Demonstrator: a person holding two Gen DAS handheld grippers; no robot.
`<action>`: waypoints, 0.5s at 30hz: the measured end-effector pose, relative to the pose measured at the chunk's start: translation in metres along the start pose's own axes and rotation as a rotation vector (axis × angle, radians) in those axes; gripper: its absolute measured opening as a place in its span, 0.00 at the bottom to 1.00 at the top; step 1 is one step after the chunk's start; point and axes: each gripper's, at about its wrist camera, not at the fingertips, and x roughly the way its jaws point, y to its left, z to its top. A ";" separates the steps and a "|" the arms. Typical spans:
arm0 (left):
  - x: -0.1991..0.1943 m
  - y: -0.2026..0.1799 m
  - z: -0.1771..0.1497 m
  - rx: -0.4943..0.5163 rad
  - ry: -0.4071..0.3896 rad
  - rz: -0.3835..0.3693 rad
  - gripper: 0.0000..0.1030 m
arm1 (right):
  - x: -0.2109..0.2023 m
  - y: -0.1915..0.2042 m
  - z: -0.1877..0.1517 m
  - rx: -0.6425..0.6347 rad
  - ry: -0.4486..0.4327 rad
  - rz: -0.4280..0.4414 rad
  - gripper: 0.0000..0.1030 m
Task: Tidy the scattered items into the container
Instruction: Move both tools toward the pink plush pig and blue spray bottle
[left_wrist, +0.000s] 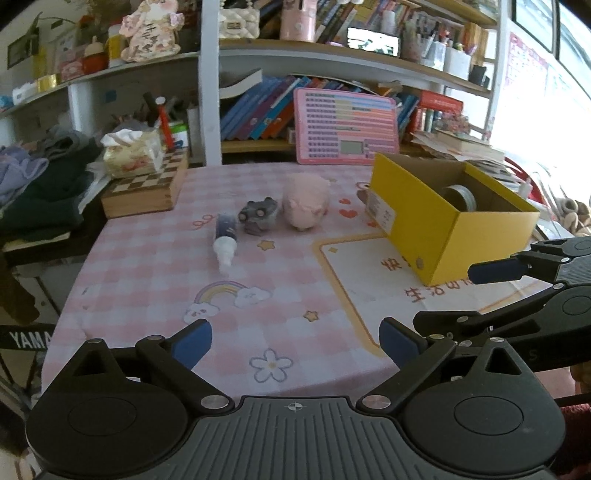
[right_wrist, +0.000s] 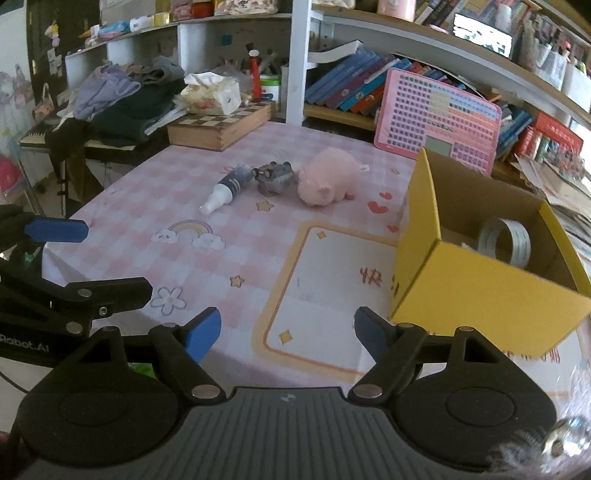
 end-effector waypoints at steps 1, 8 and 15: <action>0.003 0.002 0.002 -0.002 0.001 0.005 0.96 | 0.004 0.000 0.003 -0.006 0.001 0.002 0.76; 0.029 0.016 0.021 -0.024 0.012 0.044 0.96 | 0.036 -0.006 0.029 -0.037 0.007 -0.005 0.78; 0.056 0.027 0.041 -0.043 0.012 0.069 0.96 | 0.072 -0.019 0.058 -0.022 0.018 -0.007 0.78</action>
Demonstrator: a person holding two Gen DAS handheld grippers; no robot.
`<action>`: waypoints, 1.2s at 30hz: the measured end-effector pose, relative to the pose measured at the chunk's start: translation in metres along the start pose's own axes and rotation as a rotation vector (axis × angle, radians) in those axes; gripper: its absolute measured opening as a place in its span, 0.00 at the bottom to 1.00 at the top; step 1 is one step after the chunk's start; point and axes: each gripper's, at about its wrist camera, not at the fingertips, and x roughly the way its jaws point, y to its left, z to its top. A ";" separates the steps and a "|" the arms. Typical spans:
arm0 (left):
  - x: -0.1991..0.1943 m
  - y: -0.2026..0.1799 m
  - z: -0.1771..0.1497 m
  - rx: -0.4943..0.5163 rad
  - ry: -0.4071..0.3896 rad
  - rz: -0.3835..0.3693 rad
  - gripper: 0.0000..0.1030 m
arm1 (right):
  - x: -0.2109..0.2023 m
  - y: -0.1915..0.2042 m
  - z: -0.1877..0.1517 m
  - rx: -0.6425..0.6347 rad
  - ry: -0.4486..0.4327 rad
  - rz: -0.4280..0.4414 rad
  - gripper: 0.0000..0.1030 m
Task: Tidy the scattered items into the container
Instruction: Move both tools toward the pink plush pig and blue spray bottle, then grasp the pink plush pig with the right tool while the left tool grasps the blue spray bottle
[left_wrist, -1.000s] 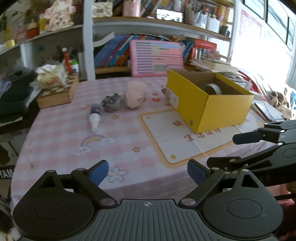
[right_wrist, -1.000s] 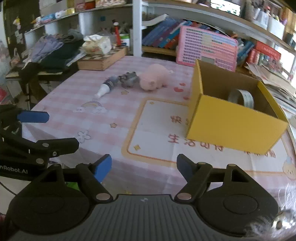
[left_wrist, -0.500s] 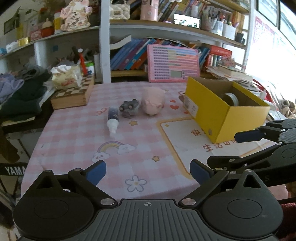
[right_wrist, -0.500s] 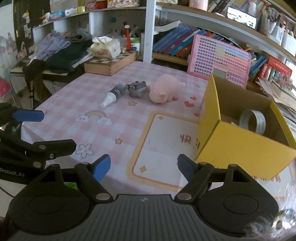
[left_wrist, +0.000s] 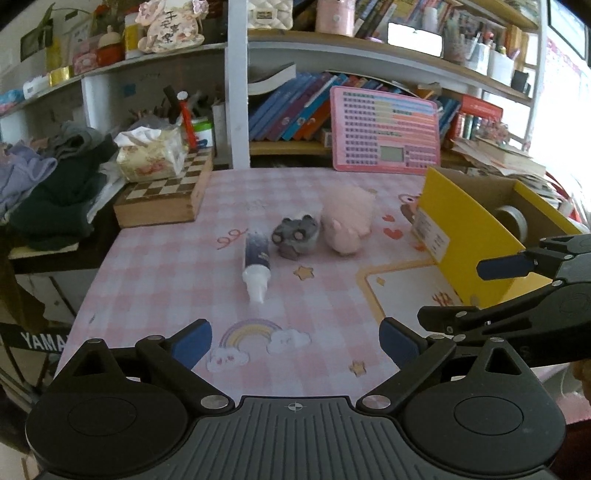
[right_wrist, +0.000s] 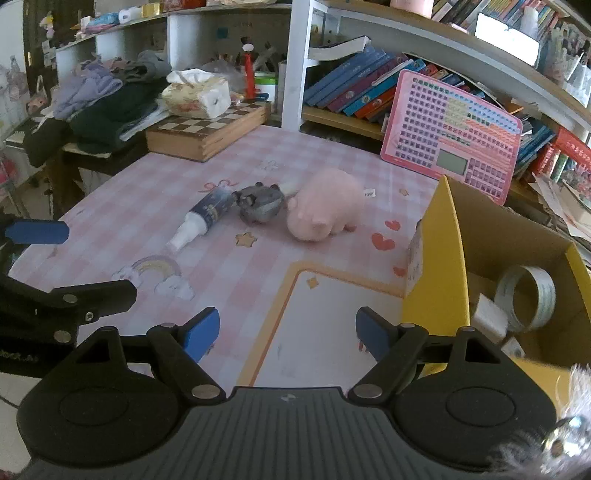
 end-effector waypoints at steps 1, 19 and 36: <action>0.004 0.001 0.003 -0.004 0.001 0.002 0.96 | 0.004 -0.002 0.003 0.002 0.002 0.001 0.79; 0.073 0.018 0.045 -0.030 0.022 0.067 0.95 | 0.088 -0.042 0.088 0.247 0.041 0.005 0.82; 0.143 0.026 0.061 -0.015 0.104 0.066 0.86 | 0.157 -0.064 0.124 0.350 0.138 -0.033 0.88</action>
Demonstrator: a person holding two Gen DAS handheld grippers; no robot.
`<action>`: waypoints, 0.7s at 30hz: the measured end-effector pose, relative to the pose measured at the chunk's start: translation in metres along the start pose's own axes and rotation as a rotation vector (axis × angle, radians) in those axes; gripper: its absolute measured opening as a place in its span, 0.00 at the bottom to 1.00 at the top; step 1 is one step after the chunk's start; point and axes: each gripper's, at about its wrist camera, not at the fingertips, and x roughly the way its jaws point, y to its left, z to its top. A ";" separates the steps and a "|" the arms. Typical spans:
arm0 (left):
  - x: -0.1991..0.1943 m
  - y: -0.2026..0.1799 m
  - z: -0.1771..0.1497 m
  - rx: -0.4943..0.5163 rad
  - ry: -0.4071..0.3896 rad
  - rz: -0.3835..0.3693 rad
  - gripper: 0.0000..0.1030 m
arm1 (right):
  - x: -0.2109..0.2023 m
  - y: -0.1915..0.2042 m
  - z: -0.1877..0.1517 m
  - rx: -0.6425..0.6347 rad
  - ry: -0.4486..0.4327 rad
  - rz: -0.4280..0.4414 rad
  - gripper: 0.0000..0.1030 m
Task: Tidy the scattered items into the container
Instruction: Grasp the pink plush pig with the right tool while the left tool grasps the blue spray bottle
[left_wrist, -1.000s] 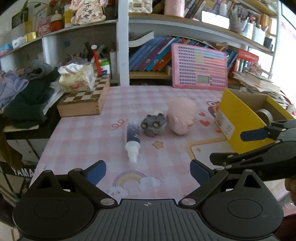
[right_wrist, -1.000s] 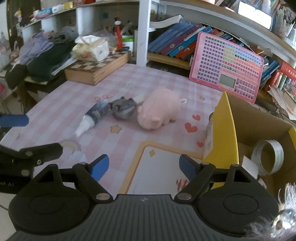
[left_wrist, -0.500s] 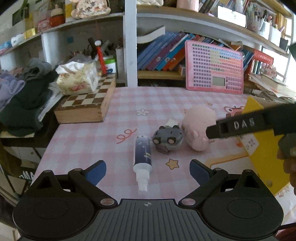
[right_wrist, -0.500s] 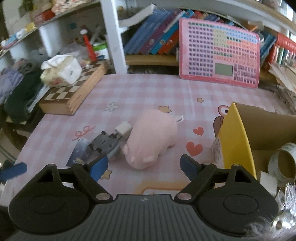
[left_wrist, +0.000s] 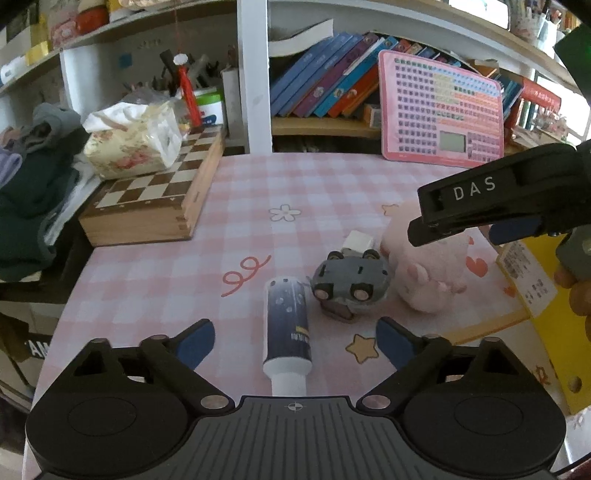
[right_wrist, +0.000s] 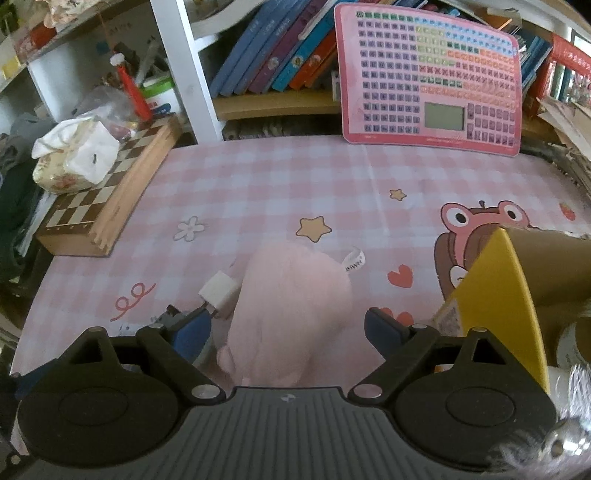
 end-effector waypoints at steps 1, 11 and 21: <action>0.004 0.000 0.001 0.001 0.007 0.001 0.84 | 0.004 0.000 0.001 -0.001 0.007 -0.004 0.88; 0.035 0.005 0.005 0.005 0.064 0.010 0.50 | 0.038 -0.003 0.005 0.023 0.074 -0.044 0.87; 0.041 0.010 0.000 -0.017 0.082 0.038 0.33 | 0.050 -0.008 -0.001 0.026 0.105 -0.030 0.83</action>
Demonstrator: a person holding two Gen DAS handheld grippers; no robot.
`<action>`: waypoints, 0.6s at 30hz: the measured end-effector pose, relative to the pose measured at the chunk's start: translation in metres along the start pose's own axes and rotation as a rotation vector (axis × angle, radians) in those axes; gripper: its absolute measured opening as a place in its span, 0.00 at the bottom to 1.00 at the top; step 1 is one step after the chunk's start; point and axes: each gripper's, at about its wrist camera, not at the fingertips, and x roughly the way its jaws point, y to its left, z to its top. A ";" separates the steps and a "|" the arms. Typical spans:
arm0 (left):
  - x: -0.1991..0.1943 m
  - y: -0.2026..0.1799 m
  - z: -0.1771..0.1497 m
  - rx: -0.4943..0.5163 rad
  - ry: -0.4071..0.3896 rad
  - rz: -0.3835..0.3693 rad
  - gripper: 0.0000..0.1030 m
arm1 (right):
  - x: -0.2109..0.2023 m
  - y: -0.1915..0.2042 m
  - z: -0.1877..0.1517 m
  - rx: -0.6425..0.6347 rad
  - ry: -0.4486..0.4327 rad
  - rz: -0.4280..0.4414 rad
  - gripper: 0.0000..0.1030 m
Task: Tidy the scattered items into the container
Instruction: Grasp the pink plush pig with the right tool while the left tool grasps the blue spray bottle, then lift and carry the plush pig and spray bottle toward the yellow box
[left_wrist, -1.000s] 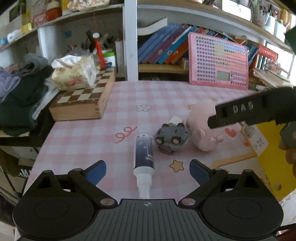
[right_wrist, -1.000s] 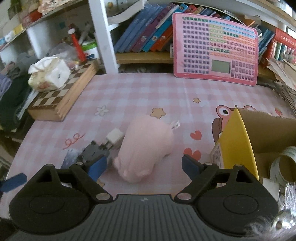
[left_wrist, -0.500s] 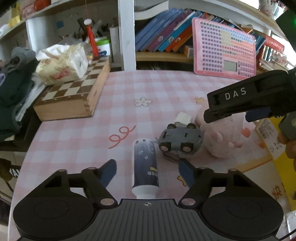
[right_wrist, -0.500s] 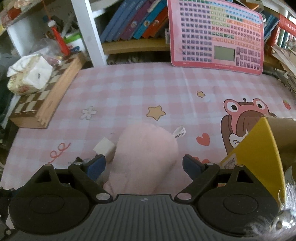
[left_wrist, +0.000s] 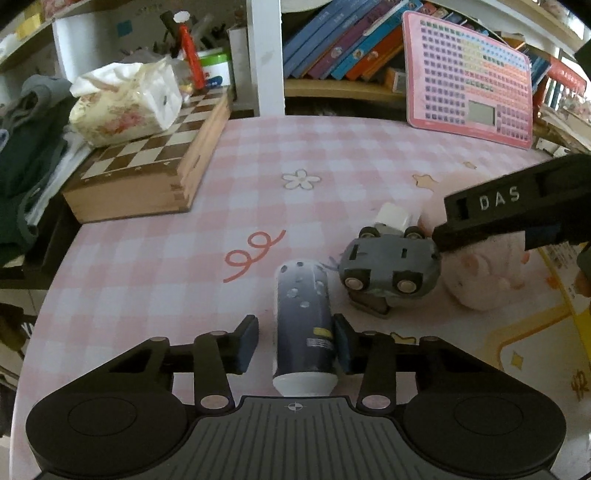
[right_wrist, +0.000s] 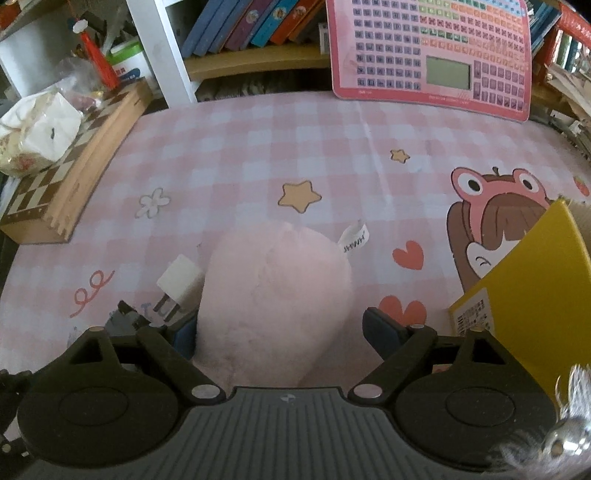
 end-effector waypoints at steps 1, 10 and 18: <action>-0.001 0.001 0.000 -0.004 -0.002 -0.002 0.30 | 0.000 -0.001 -0.001 -0.001 0.001 0.012 0.75; -0.018 0.010 -0.003 -0.072 -0.015 -0.037 0.30 | -0.023 -0.002 -0.006 -0.022 -0.047 0.062 0.57; -0.051 0.015 -0.009 -0.104 -0.068 -0.069 0.30 | -0.059 -0.007 -0.022 -0.025 -0.087 0.114 0.56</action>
